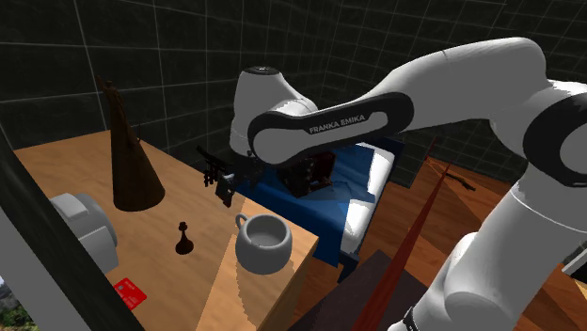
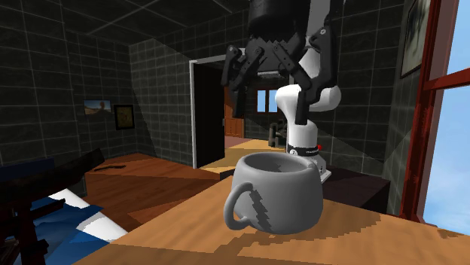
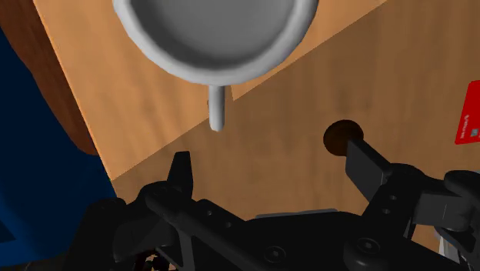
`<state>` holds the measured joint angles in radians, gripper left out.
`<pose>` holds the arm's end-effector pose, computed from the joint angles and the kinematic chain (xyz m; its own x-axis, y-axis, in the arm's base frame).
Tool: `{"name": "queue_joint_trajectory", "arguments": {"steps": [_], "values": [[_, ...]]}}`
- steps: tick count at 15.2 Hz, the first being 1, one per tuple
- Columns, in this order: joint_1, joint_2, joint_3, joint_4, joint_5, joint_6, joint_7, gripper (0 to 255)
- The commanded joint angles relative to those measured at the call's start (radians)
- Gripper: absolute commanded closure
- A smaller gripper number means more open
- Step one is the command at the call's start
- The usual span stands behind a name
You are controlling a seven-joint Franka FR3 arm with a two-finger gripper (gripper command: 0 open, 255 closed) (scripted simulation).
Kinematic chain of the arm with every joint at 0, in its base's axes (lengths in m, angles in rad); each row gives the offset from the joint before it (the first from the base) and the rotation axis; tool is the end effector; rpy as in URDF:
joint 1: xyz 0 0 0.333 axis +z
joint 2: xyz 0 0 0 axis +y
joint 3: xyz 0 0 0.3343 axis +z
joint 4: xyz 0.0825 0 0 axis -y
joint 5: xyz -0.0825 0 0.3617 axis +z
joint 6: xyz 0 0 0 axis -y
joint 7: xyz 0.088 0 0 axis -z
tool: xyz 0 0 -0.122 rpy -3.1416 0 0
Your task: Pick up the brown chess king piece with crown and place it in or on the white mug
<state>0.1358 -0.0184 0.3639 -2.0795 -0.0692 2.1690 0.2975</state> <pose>0.4710 0.2540 0.4589 0.9642 0.2364 0.1202 0.2341 -0.9716 0.0337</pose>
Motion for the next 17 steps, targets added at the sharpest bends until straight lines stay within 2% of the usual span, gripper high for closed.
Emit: {"name": "queue_joint_trajectory", "arguments": {"steps": [1,11,17], "values": [[0.016,0.069,0.018,0.048,-0.032,0.017,0.039,0],[0.145,0.416,0.036,0.370,-0.195,0.017,0.184,0],[0.153,0.462,0.023,0.355,-0.219,0.074,0.199,0]]}}
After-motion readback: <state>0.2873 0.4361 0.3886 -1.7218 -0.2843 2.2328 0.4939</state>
